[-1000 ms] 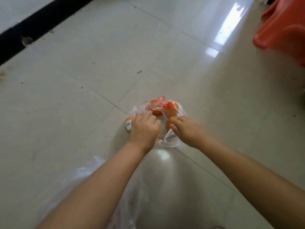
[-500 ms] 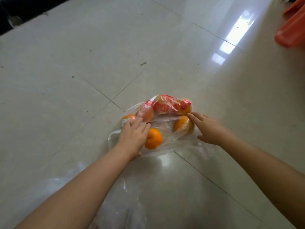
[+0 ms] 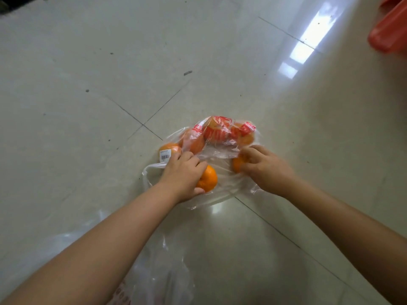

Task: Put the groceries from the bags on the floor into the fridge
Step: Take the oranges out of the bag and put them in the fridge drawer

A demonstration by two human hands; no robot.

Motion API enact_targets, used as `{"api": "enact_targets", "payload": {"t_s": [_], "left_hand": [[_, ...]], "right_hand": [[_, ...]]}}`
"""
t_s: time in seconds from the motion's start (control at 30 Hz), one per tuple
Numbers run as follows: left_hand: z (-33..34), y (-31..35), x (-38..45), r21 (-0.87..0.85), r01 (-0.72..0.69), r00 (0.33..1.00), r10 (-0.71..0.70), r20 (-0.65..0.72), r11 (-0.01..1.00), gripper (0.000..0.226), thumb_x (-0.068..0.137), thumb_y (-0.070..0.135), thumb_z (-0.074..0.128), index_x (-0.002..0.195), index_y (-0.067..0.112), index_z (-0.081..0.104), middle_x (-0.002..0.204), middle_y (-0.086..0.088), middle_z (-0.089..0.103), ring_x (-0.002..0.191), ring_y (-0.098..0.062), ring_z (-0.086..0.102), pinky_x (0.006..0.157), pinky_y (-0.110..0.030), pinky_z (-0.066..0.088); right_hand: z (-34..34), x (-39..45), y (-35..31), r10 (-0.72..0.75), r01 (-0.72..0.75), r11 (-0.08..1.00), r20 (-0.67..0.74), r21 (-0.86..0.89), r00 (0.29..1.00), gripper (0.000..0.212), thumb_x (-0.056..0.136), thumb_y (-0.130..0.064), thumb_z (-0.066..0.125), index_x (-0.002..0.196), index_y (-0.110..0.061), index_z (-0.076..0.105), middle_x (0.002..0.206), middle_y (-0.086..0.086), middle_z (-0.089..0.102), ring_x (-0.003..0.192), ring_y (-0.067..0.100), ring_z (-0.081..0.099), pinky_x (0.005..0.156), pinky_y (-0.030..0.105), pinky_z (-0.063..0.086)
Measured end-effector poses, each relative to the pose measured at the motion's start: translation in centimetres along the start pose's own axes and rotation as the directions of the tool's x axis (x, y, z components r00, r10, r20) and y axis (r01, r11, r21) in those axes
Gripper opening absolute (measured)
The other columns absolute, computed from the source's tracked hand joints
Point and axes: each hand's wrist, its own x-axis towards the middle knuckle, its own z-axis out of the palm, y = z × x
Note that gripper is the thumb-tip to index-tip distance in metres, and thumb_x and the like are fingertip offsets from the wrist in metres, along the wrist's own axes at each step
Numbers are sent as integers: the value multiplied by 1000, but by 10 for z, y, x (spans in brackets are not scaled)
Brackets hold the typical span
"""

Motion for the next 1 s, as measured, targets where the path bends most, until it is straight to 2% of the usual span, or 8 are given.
{"api": "enact_targets", "payload": {"t_s": [0.1,0.23,0.37,0.47,0.57,0.7,0.8,1.0], "left_hand": [[0,6,8,63,9,999,-12,52,998,75,84,41,61,144,15,25,143,-8,39,133,-26,32,109,-39,25],[1,9,14,19,56,997,-57,44,998,69,80,38,65,136,14,32,139,-7,45,130,-26,35,107,-38,27],[1,9,9,-120,70,997,-72,-12,990,67,73,42,68,129,19,39,134,0,48,131,-21,32,108,-35,23],[2,4,-1,-298,93,986,-130,-106,950,66,67,43,72,124,22,46,130,2,51,131,-18,31,107,-34,18],[-4,1,-11,-445,128,964,-216,-153,886,75,58,47,77,123,22,51,130,2,53,131,-18,31,105,-28,17],[-13,-4,-24,-632,171,927,-341,-157,756,83,43,53,66,118,20,56,123,0,55,125,-18,38,92,-24,25],[-14,-4,-30,-771,173,899,-418,-130,613,76,51,41,86,117,17,54,106,4,44,120,-19,41,94,-26,32],[-14,3,-42,-966,112,917,-399,9,235,64,55,30,82,103,34,39,113,5,40,102,-11,46,83,-23,39]], "right_hand": [[-5,-7,0,-51,50,999,-41,-18,998,34,40,-8,90,68,-16,73,91,12,73,79,30,71,56,31,58],[2,-29,5,53,-53,998,-5,17,999,28,44,-5,87,65,-14,72,79,6,72,75,25,71,60,28,57],[6,-30,6,262,-302,940,230,157,937,25,89,-11,53,110,-10,66,123,2,62,117,23,55,97,31,44],[-4,-21,3,488,-523,745,195,414,851,24,92,-15,50,108,-3,62,113,12,64,106,27,58,87,30,44],[-12,-7,-1,502,-492,702,132,515,855,45,83,-24,65,123,-8,53,124,11,55,111,25,53,91,29,43],[-9,20,-6,439,-517,764,275,387,855,75,74,-33,73,137,-16,37,137,12,45,122,30,44,101,35,38],[-5,29,-7,470,-557,757,307,342,827,77,70,-38,75,134,-17,37,133,15,50,120,34,44,100,38,38],[0,20,-16,552,-635,700,318,327,771,82,63,-49,77,128,-17,41,124,15,50,114,31,48,93,35,42]]}}
